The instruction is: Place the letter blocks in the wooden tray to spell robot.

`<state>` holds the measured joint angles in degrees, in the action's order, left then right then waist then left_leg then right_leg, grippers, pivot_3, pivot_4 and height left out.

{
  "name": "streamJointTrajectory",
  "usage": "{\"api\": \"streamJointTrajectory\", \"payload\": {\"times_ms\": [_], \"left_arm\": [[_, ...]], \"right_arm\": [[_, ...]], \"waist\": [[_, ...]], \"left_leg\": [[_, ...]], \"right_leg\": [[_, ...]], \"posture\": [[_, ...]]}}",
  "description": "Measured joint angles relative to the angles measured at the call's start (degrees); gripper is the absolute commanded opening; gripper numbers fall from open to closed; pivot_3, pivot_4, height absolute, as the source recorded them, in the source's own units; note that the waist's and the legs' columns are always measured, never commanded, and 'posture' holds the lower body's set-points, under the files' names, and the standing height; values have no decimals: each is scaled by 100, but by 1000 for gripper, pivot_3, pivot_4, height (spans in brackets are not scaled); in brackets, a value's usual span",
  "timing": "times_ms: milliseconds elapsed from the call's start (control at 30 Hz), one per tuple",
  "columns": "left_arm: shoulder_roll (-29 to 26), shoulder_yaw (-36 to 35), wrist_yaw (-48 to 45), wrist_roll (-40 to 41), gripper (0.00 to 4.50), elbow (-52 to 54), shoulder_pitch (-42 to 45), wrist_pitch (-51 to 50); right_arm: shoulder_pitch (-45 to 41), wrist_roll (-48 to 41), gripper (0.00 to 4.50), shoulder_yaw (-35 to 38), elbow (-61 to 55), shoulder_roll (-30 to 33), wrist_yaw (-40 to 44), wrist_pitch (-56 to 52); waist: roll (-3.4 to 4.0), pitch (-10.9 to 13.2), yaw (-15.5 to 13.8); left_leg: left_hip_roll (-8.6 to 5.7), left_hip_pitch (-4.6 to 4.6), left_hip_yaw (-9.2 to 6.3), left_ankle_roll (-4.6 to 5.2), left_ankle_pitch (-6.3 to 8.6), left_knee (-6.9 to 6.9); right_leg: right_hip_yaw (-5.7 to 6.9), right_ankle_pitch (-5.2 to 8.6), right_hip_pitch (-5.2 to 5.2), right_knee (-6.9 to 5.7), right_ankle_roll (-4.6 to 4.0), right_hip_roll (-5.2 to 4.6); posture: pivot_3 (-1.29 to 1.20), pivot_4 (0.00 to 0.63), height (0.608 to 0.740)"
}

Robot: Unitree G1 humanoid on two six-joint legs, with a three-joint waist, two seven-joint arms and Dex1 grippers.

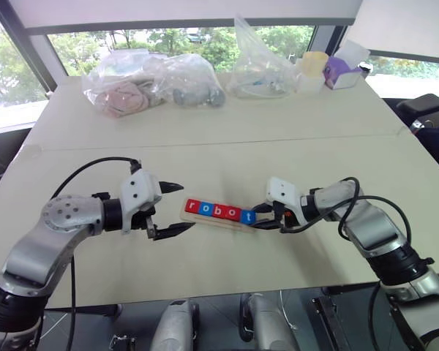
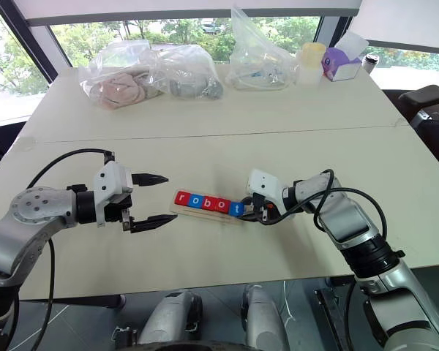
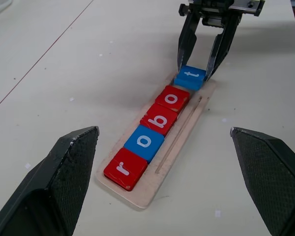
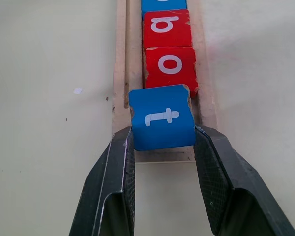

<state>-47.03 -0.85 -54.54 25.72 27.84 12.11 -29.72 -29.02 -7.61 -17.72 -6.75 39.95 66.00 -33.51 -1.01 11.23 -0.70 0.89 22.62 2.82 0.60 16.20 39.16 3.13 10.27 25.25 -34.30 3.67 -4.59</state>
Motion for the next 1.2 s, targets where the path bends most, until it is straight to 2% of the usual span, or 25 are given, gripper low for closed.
{"api": "streamJointTrajectory", "payload": {"times_ms": [167, 367, 400, 800, 1200], "left_arm": [[8, 1, 6, 0, 4500, 1, 0, -2], [10, 1, 15, 1, 4500, 1, 0, -5], [10, 1, 19, 1, 4500, 1, -1, -5], [21, 2, 65, 2, 4500, 3, -3, -7], [32, 13, 59, 2, 4500, 2, 15, -7]], "right_arm": [[-1, 2, 1122, 0, 0, 0, -39, 5], [-3, 3, 4170, 0, 1, 0, -50, 18], [-3, 2, 4456, 0, 1, 0, -50, 12], [-223, -204, 4456, 333, 0, 11, -277, -94], [35, -160, 4456, 242, 0, 55, -369, 1]], "waist": [[0, 0, 1], [0, 0, 1], [0, 0, 1], [0, 0, -2], [0, 0, 1]], "left_leg": [[0, 0, 0, 0, 0, 0], [0, 1, 0, 0, 0, 0], [0, 1, 0, 0, 0, 0], [0, 4, -1, 0, 0, -1], [0, 9, -1, 0, 0, -1]], "right_leg": [[0, 1, 0, 0, 1, 0], [0, 2, 1, 0, 3, 0], [0, 2, 1, 0, 3, 0], [0, 0, 3, 2, 0, 0], [0, 1, 8, 2, 2, 0]], "posture": [[0, 150, 740], [0, 150, 740], [0, 150, 740], [0, 150, 740], [0, 150, 740]]}}
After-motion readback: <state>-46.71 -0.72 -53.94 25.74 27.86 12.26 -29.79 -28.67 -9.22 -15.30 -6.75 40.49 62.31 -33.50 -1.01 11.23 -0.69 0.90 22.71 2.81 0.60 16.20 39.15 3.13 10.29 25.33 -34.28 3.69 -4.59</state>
